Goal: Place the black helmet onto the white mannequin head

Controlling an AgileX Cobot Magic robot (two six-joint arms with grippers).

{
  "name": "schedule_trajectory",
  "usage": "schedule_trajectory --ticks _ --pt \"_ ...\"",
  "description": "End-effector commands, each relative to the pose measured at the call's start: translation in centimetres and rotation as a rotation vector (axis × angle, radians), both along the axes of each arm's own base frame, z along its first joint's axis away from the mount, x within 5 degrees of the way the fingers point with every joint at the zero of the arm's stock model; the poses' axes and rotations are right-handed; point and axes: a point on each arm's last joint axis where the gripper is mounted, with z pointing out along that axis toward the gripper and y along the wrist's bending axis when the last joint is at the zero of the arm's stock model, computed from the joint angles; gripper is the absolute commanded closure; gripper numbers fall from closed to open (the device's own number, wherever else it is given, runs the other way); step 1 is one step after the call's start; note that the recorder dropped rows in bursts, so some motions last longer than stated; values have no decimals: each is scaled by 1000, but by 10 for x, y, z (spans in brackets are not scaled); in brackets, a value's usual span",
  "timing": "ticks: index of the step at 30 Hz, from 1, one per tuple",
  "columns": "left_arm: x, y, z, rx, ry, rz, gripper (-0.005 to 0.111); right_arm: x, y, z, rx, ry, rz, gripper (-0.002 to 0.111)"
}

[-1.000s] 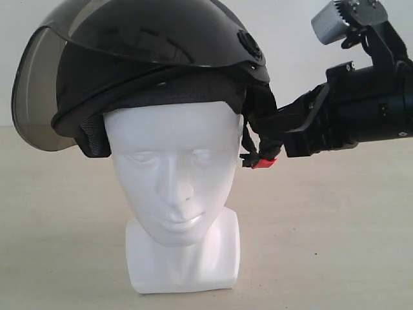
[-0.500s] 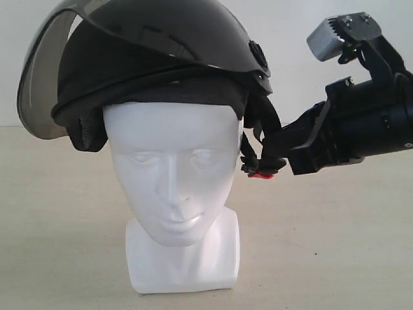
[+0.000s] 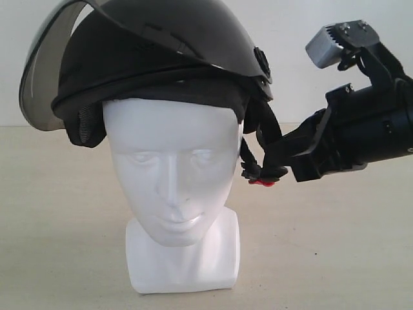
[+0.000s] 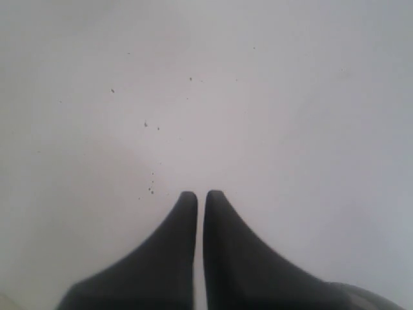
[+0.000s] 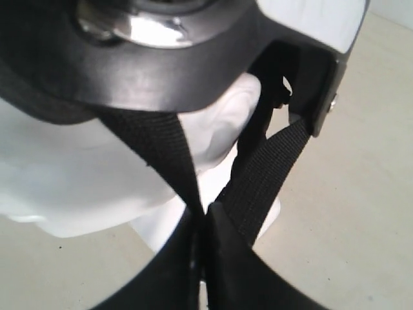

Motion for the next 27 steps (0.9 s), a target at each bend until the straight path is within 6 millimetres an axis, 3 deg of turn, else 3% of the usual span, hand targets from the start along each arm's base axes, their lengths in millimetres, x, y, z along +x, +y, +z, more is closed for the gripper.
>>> schedule_trajectory --ticks 1,7,9,11,14,15,22,27 --pt "12 0 14 -19 10 -4 102 -6 1 -3 -23 42 49 108" --pt "32 0 27 -18 84 -4 102 -4 0 -2 -21 38 22 107" --pt "38 0 31 -12 102 -5 102 -5 0 -3 -21 50 27 101" --pt "43 -2 33 -13 123 -20 102 -5 0 -3 -23 55 28 85" --pt "47 -6 37 13 151 -60 102 -5 0 -3 -17 65 20 52" --pt "47 -8 37 39 150 -67 102 -5 0 -3 -12 70 11 47" --pt "46 -10 41 104 112 -75 102 -6 -1 -1 12 90 -24 47" --pt "46 -10 42 104 102 -75 102 -20 -4 15 39 58 -12 47"
